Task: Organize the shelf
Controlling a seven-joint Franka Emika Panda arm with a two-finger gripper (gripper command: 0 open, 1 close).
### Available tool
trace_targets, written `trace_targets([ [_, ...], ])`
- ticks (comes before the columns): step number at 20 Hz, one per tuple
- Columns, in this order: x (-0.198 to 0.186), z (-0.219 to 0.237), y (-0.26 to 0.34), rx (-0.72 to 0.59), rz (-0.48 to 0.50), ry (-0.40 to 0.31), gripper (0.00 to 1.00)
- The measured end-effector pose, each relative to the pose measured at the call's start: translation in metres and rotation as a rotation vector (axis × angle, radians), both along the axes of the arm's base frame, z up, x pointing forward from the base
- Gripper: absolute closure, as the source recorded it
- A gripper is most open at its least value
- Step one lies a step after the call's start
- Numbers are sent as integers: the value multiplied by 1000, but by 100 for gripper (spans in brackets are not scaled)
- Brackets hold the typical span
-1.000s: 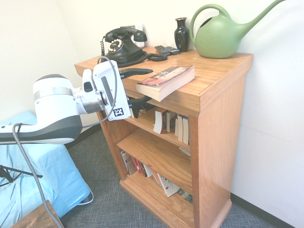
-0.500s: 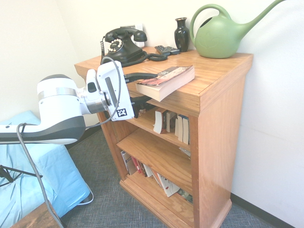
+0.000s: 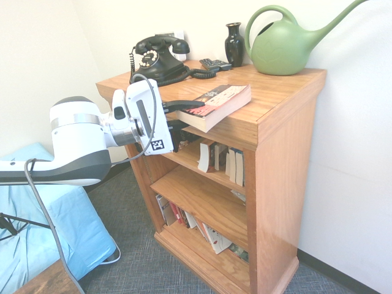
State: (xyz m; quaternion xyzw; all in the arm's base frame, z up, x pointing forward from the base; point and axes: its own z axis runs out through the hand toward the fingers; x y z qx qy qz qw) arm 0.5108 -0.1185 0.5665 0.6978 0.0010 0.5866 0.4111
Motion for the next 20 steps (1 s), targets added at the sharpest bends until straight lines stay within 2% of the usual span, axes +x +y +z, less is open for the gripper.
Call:
trace_targets([
  [4, -3, 4, -1, 21, -10, -11, 100],
  [9, -24, 28, 9, 130, -20, -64, 100],
  [16, -122, 44, 30, 490, 41, -104, 100],
  [20, -170, 22, 47, 666, 74, -76, 100],
])
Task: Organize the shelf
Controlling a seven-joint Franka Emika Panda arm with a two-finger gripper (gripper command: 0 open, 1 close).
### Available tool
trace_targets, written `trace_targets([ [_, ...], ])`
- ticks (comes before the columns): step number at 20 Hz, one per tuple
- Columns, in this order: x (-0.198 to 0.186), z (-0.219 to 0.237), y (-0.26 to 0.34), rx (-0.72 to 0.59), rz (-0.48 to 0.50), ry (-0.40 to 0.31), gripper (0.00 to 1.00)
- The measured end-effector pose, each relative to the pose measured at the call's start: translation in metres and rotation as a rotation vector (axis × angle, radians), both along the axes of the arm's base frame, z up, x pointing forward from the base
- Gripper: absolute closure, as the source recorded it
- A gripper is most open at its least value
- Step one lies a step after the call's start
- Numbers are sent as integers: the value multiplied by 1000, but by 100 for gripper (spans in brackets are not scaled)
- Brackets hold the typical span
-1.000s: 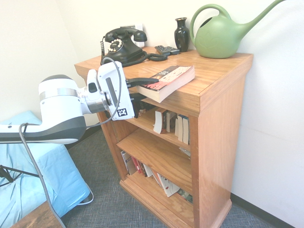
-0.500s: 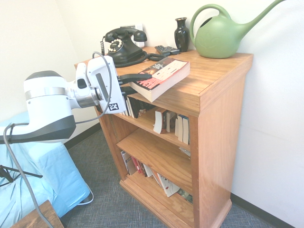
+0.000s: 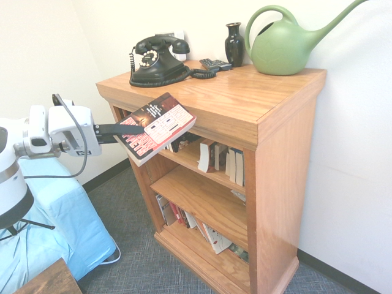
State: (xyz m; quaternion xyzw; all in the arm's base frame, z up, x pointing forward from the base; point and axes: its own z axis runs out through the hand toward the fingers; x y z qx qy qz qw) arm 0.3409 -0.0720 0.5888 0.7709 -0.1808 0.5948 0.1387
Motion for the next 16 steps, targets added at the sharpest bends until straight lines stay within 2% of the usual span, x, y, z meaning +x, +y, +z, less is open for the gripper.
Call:
trace_targets([
  [3, -11, -27, 15, 69, 23, 45, 100],
  [7, -6, -50, 38, 118, 61, 96, 100],
  [16, 40, -93, 71, 171, 90, 218, 100],
])
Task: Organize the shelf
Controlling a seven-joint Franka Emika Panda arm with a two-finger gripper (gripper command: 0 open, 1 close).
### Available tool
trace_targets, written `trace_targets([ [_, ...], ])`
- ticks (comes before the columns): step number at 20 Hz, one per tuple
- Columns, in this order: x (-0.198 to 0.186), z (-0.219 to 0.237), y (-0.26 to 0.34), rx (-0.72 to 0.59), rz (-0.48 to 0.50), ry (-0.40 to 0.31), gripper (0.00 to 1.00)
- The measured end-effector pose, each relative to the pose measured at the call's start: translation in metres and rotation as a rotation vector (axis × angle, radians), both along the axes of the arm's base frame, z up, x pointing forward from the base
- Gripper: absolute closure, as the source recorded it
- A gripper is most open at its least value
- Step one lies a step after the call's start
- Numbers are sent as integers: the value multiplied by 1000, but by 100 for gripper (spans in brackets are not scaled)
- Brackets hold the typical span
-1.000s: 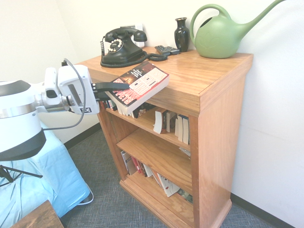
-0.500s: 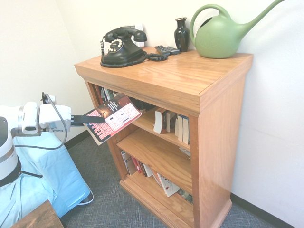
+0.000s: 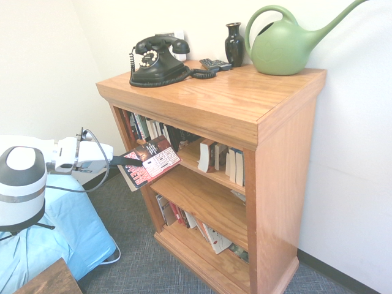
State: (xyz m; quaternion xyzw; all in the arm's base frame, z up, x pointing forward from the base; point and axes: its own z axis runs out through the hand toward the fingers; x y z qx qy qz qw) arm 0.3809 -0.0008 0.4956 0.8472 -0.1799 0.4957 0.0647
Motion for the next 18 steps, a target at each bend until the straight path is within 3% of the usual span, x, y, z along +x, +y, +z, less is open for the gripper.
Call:
trace_targets([
  [11, 85, -44, 35, 93, 70, 105, 100],
  [18, 121, -63, 56, 196, 101, 133, 100],
])
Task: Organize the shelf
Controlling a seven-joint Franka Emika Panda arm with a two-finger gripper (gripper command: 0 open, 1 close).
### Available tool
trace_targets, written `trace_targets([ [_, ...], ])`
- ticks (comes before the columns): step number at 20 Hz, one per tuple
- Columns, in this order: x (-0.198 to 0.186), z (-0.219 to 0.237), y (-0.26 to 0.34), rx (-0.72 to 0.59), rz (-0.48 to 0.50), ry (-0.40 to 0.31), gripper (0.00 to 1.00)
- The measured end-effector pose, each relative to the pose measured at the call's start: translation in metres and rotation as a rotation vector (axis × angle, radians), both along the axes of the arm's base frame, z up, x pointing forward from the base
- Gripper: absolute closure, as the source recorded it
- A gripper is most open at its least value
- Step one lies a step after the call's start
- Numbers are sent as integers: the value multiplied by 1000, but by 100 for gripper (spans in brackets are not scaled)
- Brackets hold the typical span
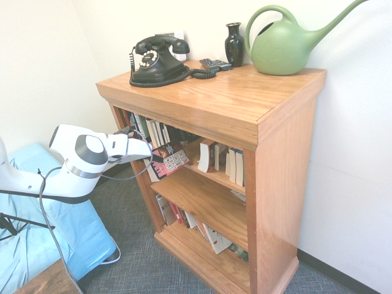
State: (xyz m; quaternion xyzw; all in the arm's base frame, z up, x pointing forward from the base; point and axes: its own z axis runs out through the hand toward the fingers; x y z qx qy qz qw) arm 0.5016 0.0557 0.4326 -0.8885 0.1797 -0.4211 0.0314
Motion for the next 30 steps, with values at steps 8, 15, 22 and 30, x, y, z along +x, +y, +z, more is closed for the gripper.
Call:
trace_targets([
  [8, 30, -22, 20, 185, 28, 31, 100],
  [15, 43, -9, 30, 292, -4, 11, 100],
  [22, 65, 11, 13, 334, -54, 13, 100],
  [30, 103, -2, -4, 306, -40, 57, 100],
])
